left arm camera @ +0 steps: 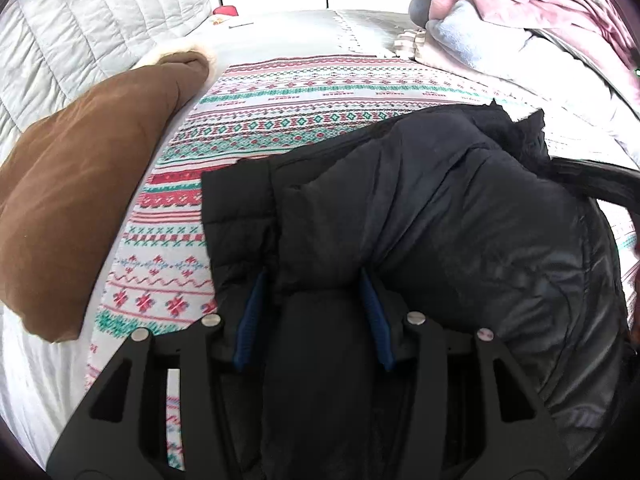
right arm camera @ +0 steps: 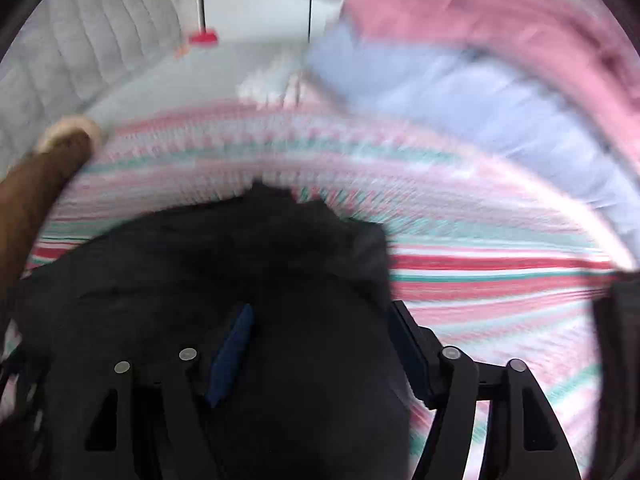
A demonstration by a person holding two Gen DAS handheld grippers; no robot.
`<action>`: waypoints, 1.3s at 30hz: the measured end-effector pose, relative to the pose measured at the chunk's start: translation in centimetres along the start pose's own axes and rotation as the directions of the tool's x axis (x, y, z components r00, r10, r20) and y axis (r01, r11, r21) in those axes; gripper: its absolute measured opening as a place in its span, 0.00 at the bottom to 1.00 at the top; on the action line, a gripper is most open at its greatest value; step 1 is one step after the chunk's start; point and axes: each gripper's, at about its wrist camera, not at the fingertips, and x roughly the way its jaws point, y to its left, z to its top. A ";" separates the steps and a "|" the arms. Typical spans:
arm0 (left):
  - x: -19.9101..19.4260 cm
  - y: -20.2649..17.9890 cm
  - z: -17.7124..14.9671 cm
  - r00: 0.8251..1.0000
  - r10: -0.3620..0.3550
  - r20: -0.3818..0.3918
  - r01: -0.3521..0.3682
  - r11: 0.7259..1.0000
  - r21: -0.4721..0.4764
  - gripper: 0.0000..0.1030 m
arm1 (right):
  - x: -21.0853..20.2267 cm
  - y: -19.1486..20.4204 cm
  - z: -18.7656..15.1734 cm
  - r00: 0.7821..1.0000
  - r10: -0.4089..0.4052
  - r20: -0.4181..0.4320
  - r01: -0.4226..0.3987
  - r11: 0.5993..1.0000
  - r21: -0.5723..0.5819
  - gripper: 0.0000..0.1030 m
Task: Fold large clothes
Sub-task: 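Grasp the folded black jacket bundle with both tools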
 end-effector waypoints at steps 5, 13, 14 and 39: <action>-2.9 0.4 -0.2 0.999 -0.037 -0.010 0.037 0.999 -0.034 0.50 | -9.9 -2.1 -4.8 0.991 -0.020 0.135 0.023 0.999 -0.023 0.83; -6.4 3.7 -3.0 0.990 -0.128 -0.050 0.117 0.976 -0.183 0.58 | -12.5 -2.8 -10.4 0.974 0.118 0.194 -0.116 0.993 -0.025 0.83; -6.7 4.1 -3.2 0.990 -0.133 -0.046 0.122 0.973 -0.194 0.58 | -12.5 -2.4 -10.3 0.969 0.159 0.188 -0.151 0.987 -0.056 0.83; -6.1 6.9 -7.9 0.892 -0.444 -0.078 0.391 0.849 -0.356 0.69 | -5.8 -6.7 -11.3 0.839 0.544 -0.031 -0.515 0.811 0.278 0.83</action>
